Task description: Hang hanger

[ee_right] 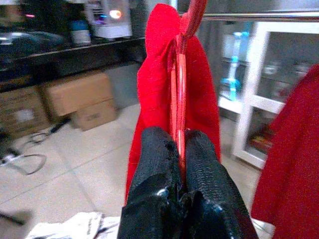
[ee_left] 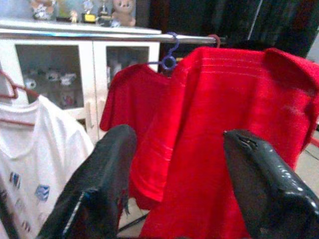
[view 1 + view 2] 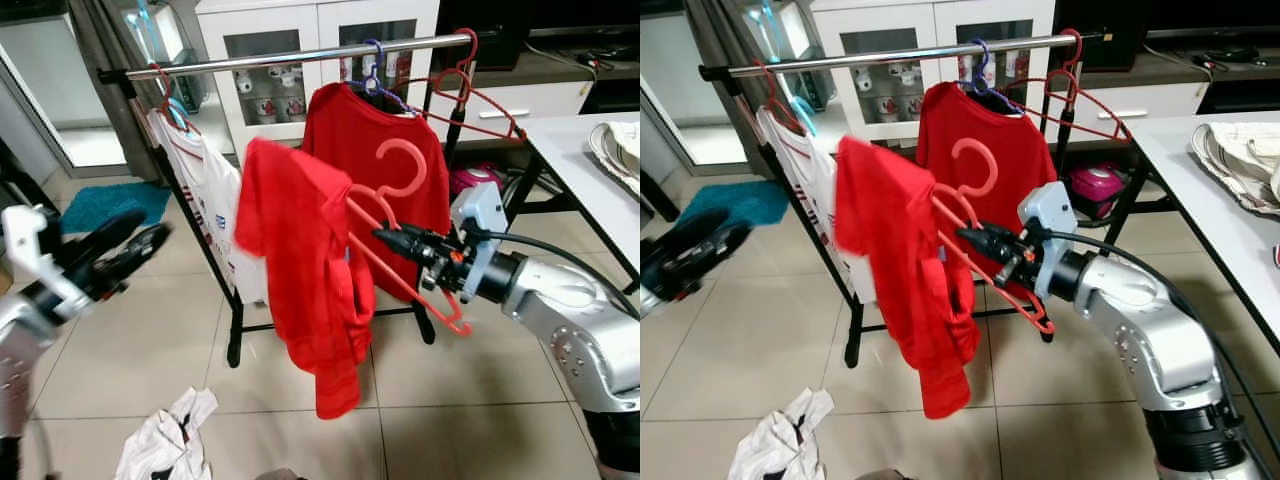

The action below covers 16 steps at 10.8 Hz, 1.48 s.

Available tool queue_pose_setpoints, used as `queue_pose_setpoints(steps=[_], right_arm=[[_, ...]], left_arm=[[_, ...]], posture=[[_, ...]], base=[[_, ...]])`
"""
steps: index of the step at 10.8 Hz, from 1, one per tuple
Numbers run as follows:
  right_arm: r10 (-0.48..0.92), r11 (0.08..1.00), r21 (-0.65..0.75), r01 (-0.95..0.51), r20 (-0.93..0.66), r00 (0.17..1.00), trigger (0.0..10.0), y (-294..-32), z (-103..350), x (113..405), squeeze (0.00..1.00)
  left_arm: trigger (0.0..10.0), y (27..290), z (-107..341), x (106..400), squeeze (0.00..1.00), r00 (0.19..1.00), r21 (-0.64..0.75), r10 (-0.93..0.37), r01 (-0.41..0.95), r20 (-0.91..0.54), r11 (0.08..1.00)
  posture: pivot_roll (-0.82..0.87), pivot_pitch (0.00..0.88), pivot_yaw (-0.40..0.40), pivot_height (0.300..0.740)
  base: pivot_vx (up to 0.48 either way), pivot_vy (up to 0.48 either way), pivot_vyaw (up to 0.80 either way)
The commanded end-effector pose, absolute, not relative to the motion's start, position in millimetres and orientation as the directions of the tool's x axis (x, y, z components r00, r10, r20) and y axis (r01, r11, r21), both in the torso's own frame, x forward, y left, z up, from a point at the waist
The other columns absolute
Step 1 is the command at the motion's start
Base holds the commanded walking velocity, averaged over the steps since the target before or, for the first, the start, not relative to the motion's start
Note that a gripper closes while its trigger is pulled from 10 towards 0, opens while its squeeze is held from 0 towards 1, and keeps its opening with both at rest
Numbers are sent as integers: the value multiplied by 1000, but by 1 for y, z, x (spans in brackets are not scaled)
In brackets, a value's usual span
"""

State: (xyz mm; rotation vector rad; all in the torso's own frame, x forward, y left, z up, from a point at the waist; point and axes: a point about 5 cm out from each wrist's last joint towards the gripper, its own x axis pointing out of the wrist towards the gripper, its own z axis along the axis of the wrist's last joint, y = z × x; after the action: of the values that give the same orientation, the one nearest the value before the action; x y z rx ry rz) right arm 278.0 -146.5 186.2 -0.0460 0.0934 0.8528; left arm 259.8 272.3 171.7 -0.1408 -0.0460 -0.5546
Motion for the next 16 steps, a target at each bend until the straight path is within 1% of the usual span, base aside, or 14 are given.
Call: queue_pose_setpoints(steps=[1,2,3,4,5,6,7,9,10,11,12,16], right_arm=[[716,695,-30,-718,-60,696,10000,-140,200,286,0],[682,728,-29,-685,-65,728,10000,-134,200,290,0],[646,761,-13,-648,-67,760,10000,-127,199,294,0],[628,778,10,-628,-61,776,10000,-119,199,296,0],[625,780,15,-625,-57,778,10000,-115,200,295,0],[631,776,23,-631,-49,774,10000,-108,203,293,0],[633,774,24,-633,-47,772,10000,-105,203,292,0],[651,759,35,-650,-33,758,10000,-100,207,288,0],[668,744,44,-667,-26,744,10000,-97,208,284,0],[674,738,47,-673,-27,738,10000,-95,207,281,0],[679,734,51,-677,-31,733,10000,-93,206,278,0],[685,729,61,-682,-45,727,10000,-91,204,275,0]], left_arm=[[10000,237,174,269,502,798,-73,-599,603,69,795],[10000,211,169,276,0,762,-48,-646,648,46,760],[10000,188,165,288,0,761,-13,-648,649,38,761],[10000,164,165,299,0,745,-12,-664,666,67,746],[10000,154,166,306,0,742,14,-664,666,87,746],[10000,147,173,318,0,765,8,-624,631,158,776],[10000,143,174,321,0,763,-4,-624,634,166,774],[10000,136,172,331,0,758,29,-627,633,177,774],[10000,131,172,334,0,729,26,-657,665,194,746],[824,127,174,337,0,712,13,-668,682,216,731],[0,123,177,340,0,687,-6,-686,708,240,707],[0,121,179,348,0,684,21,-684,703,252,711]], posture=[[-38,0,106,740],[-38,0,106,740],[-43,0,101,740],[-50,0,101,740],[-54,0,103,740],[-62,0,110,740],[-62,0,110,740],[-67,0,122,740],[-68,0,124,740],[-73,0,130,740],[-75,0,134,740],[-77,0,138,740]], base=[[0,0,0],[0,0,0],[0,0,0],[0,0,0],[0,0,0],[0,0,0],[0,0,0],[0,0,0],[0,0,0],[0,0,0],[0,0,0],[0,0,0]])
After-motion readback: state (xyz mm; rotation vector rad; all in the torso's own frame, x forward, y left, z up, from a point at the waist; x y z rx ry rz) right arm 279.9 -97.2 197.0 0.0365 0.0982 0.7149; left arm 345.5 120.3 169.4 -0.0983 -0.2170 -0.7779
